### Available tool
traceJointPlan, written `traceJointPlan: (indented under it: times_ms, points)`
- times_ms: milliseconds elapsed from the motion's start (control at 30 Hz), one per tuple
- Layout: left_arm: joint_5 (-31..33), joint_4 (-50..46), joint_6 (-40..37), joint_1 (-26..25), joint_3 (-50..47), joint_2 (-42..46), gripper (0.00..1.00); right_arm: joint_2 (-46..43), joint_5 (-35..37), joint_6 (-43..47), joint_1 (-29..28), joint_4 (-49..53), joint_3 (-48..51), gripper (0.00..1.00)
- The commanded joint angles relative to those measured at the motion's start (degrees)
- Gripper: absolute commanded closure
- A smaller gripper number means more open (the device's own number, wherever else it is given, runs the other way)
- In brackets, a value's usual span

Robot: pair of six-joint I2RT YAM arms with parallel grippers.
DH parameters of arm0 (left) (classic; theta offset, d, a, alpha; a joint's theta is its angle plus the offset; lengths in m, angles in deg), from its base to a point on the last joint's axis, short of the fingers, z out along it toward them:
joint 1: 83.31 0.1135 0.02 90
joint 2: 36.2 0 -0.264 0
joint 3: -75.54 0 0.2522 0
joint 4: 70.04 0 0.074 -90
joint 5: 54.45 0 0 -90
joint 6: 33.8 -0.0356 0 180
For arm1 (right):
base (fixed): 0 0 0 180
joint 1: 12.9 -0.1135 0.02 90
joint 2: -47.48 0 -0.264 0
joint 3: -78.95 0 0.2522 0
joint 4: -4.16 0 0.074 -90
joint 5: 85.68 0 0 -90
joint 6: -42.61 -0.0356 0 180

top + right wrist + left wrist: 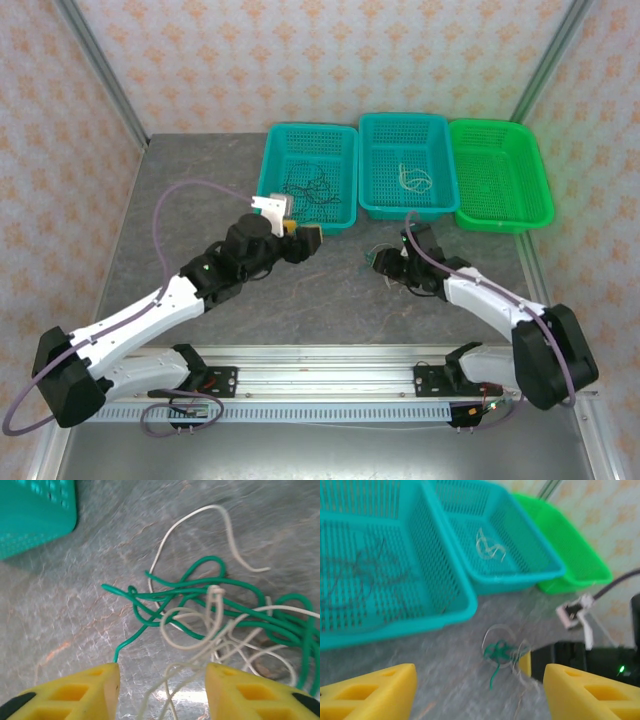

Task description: Untangle the cables

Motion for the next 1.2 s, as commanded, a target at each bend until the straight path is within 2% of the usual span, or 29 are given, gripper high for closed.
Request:
traceJointPlan:
  times_ms: [0, 33, 200, 400, 467, 567, 633, 733, 800, 867, 933, 967, 1000, 1100, 1167]
  points:
    - [2.3, 0.6, 3.1, -0.6, -2.6, 1.2, 0.32, 1.4, -2.6, 0.3, -0.5, -2.5, -2.0, 0.91]
    - [2.4, 1.2, 3.3, -0.7, -3.0, 0.8, 0.32, 1.6, -2.1, 0.4, -0.6, -1.9, -2.4, 1.00]
    - [0.4, 2.2, 3.2, -0.8, -1.7, -2.9, 0.32, -0.8, -3.5, 4.0, -1.8, 3.4, -6.3, 1.00]
    - [-6.6, 6.0, 3.1, -1.7, 0.0, -7.1, 0.32, -6.8, -16.0, 5.1, -2.8, 3.5, -9.2, 1.00]
    - [-8.2, 9.1, 2.4, -2.7, -0.7, -7.6, 0.32, -8.3, -18.0, 3.8, -2.8, 3.1, -9.8, 1.00]
    - [-11.8, 13.9, -0.3, -4.1, -1.9, -8.5, 0.32, -9.8, -21.6, 2.4, -3.0, 0.4, -9.6, 1.00]
    - [-17.0, 17.1, -2.8, -4.8, -2.2, -9.8, 0.32, -9.6, -23.9, 1.1, -3.5, -2.1, -9.1, 1.00]
    - [-21.4, 16.5, -7.4, -7.1, -0.2, -12.5, 0.32, -8.7, -24.8, -1.8, -3.8, -3.9, -9.1, 1.00]
    - [-18.5, 14.3, -10.2, -9.0, 1.4, -14.5, 0.32, -8.3, -25.9, -3.6, -3.9, -5.3, -9.4, 1.00]
    - [-11.4, 14.8, -11.2, -10.6, 1.6, -16.7, 0.32, -8.3, -25.7, -4.1, -3.9, -5.8, -9.4, 1.00]
    - [-1.7, 17.2, -11.4, -12.5, 0.9, -19.0, 0.32, -8.9, -24.6, -3.7, -3.9, -5.0, -9.3, 1.00]
    - [1.8, 19.3, -11.2, -13.0, 0.3, -20.1, 0.36, -9.2, -24.5, -3.7, -3.9, -4.8, -9.4, 1.00]
    - [5.3, 21.5, -10.2, -13.3, -0.3, -21.6, 0.44, -9.5, -24.6, -3.9, -4.0, -4.8, -9.4, 1.00]
    - [11.2, 25.0, -6.7, -13.3, -0.6, -25.2, 0.79, -10.9, -23.2, -3.4, -4.0, -3.3, -9.6, 1.00]
    - [11.8, 26.3, -5.5, -13.4, -1.0, -26.1, 0.94, -12.6, -18.8, -1.8, -4.0, 0.3, -9.9, 1.00]
